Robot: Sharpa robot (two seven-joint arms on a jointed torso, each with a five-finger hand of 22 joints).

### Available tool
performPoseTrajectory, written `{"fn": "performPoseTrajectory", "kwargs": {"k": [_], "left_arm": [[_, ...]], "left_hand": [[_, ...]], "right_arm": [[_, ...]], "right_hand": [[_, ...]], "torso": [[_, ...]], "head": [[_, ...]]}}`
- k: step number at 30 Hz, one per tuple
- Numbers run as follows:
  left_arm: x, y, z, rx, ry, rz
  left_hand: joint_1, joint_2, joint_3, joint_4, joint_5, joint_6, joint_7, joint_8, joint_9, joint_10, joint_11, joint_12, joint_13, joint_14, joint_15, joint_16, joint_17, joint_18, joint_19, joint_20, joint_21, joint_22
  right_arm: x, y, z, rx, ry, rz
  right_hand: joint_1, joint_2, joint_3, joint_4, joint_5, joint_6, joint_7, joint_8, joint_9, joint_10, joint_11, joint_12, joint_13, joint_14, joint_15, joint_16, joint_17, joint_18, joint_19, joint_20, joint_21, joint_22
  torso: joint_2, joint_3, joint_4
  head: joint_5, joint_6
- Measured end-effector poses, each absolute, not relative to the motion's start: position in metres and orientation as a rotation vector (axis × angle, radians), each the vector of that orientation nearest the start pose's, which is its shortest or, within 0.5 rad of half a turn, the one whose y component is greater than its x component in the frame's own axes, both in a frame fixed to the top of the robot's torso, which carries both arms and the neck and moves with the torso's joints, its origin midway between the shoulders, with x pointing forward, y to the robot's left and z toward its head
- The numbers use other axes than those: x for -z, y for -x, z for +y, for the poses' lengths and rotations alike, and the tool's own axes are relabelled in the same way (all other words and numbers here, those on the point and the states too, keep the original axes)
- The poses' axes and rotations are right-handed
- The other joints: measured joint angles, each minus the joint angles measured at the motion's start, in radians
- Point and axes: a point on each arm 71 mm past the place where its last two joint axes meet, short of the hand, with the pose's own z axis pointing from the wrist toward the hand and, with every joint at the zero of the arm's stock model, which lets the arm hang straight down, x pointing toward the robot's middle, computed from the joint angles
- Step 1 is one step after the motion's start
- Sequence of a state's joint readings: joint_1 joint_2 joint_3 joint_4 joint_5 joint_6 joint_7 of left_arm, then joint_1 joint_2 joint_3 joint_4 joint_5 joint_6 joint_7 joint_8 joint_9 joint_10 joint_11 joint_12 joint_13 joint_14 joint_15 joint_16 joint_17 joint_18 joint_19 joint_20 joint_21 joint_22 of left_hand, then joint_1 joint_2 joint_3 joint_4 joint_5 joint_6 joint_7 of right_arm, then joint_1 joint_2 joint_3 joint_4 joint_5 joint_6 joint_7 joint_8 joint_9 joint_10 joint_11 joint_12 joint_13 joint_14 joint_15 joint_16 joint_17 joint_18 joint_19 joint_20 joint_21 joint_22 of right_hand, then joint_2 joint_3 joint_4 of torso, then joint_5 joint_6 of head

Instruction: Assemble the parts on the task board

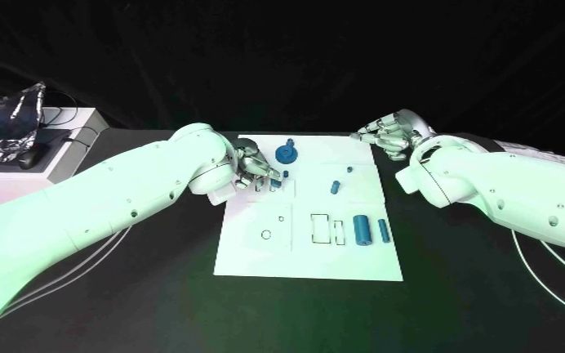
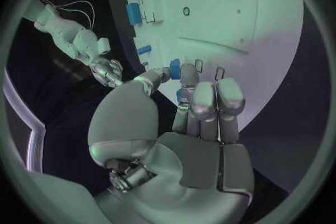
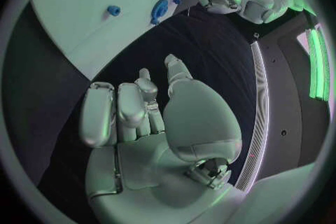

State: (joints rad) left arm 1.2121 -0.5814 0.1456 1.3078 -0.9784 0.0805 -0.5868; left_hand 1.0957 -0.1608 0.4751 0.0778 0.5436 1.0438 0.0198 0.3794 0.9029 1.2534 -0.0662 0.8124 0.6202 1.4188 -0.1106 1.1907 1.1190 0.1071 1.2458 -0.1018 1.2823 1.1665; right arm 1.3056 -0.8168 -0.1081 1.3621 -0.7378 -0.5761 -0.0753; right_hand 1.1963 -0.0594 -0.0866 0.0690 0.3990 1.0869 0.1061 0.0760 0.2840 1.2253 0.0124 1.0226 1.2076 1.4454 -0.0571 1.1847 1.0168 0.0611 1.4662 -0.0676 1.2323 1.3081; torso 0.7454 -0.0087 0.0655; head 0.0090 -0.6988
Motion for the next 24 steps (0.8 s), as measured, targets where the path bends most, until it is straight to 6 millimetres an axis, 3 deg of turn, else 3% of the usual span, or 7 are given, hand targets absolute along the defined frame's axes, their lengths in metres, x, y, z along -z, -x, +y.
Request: {"fn": "performPoseTrajectory", "kwargs": {"k": [2,5,9,12,16,19,24], "left_arm": [[0.17,-0.535,0.145,0.57,0.388,2.19],[0.17,-0.535,0.145,0.555,0.377,2.178],[0.171,-0.538,0.145,0.532,0.367,2.164],[0.173,-0.539,0.145,0.516,0.365,2.156],[0.176,-0.54,0.146,0.495,0.363,2.15],[0.179,-0.54,0.146,0.482,0.357,2.151],[0.184,-0.539,0.143,0.471,0.347,2.154]], "left_hand": [[0.0,0.0,-0.019,-0.019,0.05,0.008,0.0,-0.005,0.008,0.007,0.0,-0.005,0.005,0.0,0.0,-0.004,0.0,-0.016,0.002,-0.002,0.0,0.006],[0.0,0.0,-0.025,-0.025,0.065,0.009,-0.002,-0.012,0.013,0.009,-0.001,-0.006,0.006,0.0,0.0,-0.004,0.0,-0.016,0.004,-0.003,0.0,0.008],[0.0,0.0,-0.025,-0.025,0.068,0.012,0.002,-0.023,0.022,0.01,0.0,-0.011,0.011,0.0,0.0,-0.004,0.0,-0.016,0.004,-0.003,0.0,0.014],[0.0,0.0,-0.025,-0.025,0.068,0.013,0.002,-0.026,0.025,0.01,0.0,-0.011,0.012,0.0,0.0,-0.004,0.0,-0.016,0.004,-0.003,0.0,0.016],[0.0,0.0,-0.025,-0.025,0.068,0.013,0.001,-0.026,0.028,0.011,0.001,-0.011,0.013,0.0,0.0,-0.004,0.0,-0.016,0.004,-0.003,0.0,0.018],[0.0,0.0,-0.025,-0.025,0.068,0.013,0.001,-0.026,0.029,0.011,0.001,-0.011,0.013,0.0,0.0,-0.004,0.0,-0.016,0.004,-0.003,0.0,0.018],[0.0,0.0,-0.025,-0.025,0.068,0.013,0.001,-0.026,0.031,0.012,0.002,-0.011,0.016,0.0,0.0,-0.004,0.0,-0.016,0.006,-0.005,0.0,0.021]], "right_arm": [[0.163,-0.531,-0.262,-0.728,-0.652,1.513],[0.163,-0.533,-0.264,-0.725,-0.646,1.503],[0.161,-0.535,-0.267,-0.725,-0.635,1.472],[0.158,-0.536,-0.269,-0.727,-0.628,1.436],[0.155,-0.538,-0.271,-0.736,-0.624,1.385],[0.153,-0.539,-0.272,-0.752,-0.63,1.345],[0.15,-0.54,-0.274,-0.794,-0.672,1.284]], "right_hand": [[0.0,0.0,0.0,0.0,0.0,0.0,0.0,0.0,-0.002,-0.001,0.0,-0.003,-0.002,0.0,0.0,0.0,-0.001,0.0,0.0,0.0,-0.002,0.0],[0.0,0.0,0.0,0.0,0.0,-0.005,0.002,0.0,-0.005,-0.016,0.003,-0.025,-0.017,0.0,0.0,-0.013,-0.012,0.0,0.0,0.0,-0.021,0.0],[0.001,0.001,-0.013,-0.019,0.013,-0.012,-0.002,0.0,-0.01,-0.063,0.004,-0.163,-0.131,-0.02,-0.005,-0.17,-0.15,0.024,-0.005,-0.004,-0.24,0.0],[0.005,0.014,-0.025,-0.042,0.019,-0.014,0.0,0.0,-0.014,-0.08,0.005,-0.248,-0.228,-0.024,-0.005,-0.294,-0.225,0.036,-0.039,-0.004,-0.492,-0.003],[0.015,0.036,-0.033,-0.064,0.023,-0.019,0.001,0.0,-0.019,-0.085,0.004,-0.322,-0.359,-0.015,-0.001,-0.463,-0.283,0.047,-0.07,-0.002,-0.902,-0.166],[0.033,0.054,-0.032,-0.082,0.029,-0.027,0.009,-0.003,-0.035,-0.084,0.002,-0.405,-0.479,-0.006,0.007,-0.604,-0.333,0.047,-0.078,0.007,-1.028,-0.272],[0.07,0.085,-0.01,-0.105,0.029,-0.04,0.022,-0.003,-0.111,-0.092,0.034,-0.641,-0.745,-0.069,0.051,-0.893,-0.461,0.031,-0.183,0.053,-1.162,-0.466]], "torso": [[0.0,0.0004,0.0],[0.0,0.0011,-0.0003],[0.0,0.0016,-0.0011],[0.001,0.0014,-0.0015],[0.002,0.0011,-0.0015],[0.002,0.0011,-0.0015],[0.003,0.0007,-0.0017]], "head": [[0.0,-0.001],[0.002,0.0],[0.005,0.0],[0.005,0.003],[0.005,0.003],[0.005,0.001],[0.006,-0.001]]}}
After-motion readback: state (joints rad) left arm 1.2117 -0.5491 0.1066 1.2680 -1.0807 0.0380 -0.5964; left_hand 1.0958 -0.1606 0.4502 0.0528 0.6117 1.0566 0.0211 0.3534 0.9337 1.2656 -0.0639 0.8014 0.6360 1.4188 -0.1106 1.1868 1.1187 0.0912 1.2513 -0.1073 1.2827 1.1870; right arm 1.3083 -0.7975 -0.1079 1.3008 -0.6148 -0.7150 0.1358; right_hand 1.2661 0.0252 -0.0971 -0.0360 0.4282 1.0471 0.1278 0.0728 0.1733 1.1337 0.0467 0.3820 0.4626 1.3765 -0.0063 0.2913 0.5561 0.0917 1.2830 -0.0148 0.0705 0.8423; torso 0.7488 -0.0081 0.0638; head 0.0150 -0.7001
